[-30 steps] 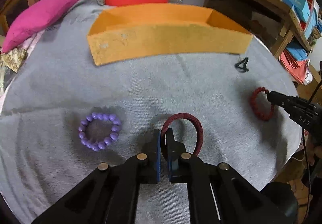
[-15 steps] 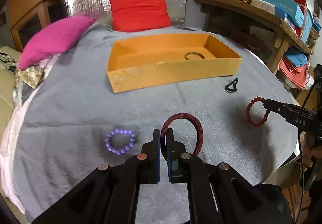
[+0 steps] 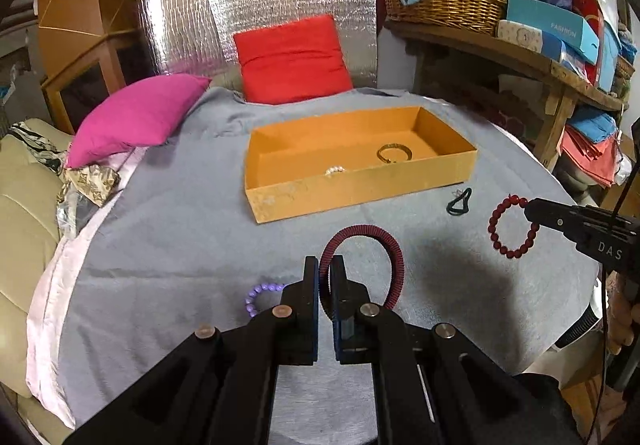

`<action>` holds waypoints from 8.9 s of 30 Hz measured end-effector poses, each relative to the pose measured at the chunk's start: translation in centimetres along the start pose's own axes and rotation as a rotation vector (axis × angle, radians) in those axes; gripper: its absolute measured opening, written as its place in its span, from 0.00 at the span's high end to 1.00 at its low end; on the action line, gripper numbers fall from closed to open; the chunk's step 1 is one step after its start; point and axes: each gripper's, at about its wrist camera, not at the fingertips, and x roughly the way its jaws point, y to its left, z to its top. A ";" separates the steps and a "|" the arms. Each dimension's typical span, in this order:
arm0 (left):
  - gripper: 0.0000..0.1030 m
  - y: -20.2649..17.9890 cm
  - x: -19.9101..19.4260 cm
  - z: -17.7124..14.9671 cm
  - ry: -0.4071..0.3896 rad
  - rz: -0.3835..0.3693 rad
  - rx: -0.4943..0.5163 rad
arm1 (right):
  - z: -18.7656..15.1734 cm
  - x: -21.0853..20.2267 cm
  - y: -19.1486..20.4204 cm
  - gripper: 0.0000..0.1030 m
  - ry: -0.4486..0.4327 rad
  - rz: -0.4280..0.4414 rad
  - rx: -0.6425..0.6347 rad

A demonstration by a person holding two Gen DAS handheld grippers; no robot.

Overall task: Organize jewelry
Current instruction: 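Lift both held bands and carry them over the orange box, then lower both bands into the box and open both tools, then withdraw both tools from the box back over the table, then grasp the purple bead bracelet with the left tool while the right tool grasps the black hair tie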

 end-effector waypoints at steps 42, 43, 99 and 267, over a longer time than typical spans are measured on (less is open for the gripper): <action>0.95 0.8 8.8 8.4 0.037 0.004 0.011 | 7.9 7.2 0.4 0.90 0.013 0.052 0.028; 0.95 0.7 8.9 8.7 0.030 0.006 0.014 | 8.3 7.5 0.7 0.90 0.008 0.056 0.022; 0.60 3.9 20.0 9.4 0.160 0.063 -0.099 | 11.1 17.6 -2.3 0.80 0.006 0.030 0.133; 0.77 7.8 14.4 -4.6 0.271 -0.012 -0.186 | 0.4 12.7 -7.0 0.77 0.147 -0.162 0.158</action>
